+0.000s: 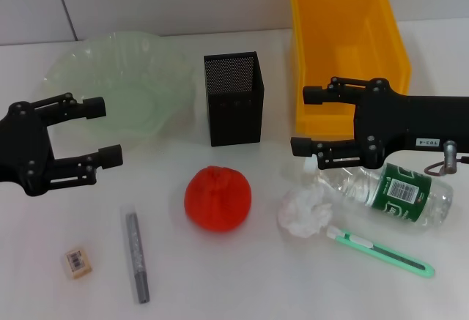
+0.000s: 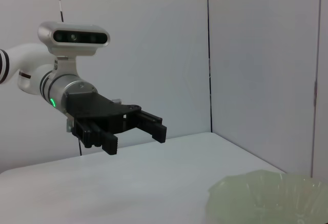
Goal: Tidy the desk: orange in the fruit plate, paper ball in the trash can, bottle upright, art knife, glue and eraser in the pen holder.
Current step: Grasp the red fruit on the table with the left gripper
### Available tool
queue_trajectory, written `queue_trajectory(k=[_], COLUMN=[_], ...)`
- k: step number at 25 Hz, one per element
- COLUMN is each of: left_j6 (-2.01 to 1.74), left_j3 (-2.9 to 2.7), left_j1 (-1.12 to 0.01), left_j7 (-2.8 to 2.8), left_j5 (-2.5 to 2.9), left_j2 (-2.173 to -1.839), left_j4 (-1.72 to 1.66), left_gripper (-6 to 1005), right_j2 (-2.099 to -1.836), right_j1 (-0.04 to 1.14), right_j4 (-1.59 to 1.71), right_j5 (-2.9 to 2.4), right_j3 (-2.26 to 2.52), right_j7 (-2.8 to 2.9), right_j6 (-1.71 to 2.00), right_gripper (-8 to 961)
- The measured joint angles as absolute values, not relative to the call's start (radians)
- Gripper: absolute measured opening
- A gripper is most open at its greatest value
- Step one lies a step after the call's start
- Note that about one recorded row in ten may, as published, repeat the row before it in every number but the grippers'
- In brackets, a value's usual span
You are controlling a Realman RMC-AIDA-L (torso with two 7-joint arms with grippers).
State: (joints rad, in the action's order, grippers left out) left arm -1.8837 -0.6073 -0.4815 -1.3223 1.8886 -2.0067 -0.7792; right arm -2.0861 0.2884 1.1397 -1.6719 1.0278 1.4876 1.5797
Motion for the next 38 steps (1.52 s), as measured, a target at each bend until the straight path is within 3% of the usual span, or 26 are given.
queue_trajectory(k=[31,38], left_j6=[-1.866,-1.767], left_j3=[-0.624,-0.746], left_j1=[-0.485,-0.490], left_j7=[-1.310,-1.348], left_j5=[1.898,1.898], left_j2=[-2.025,-2.048], left_j4=[-0.780,-0.804], left_gripper=[783,778], right_j2=[-2.082,-2.080], right_j1=[0.279,0.278], right_j4=[1.122,1.129], right_j5=[-1.674,-1.678], right_j3=[0.992,0.975], right_j7=[1.506,1.516], right_j6=[1.569,1.569], right_gripper=[817,814])
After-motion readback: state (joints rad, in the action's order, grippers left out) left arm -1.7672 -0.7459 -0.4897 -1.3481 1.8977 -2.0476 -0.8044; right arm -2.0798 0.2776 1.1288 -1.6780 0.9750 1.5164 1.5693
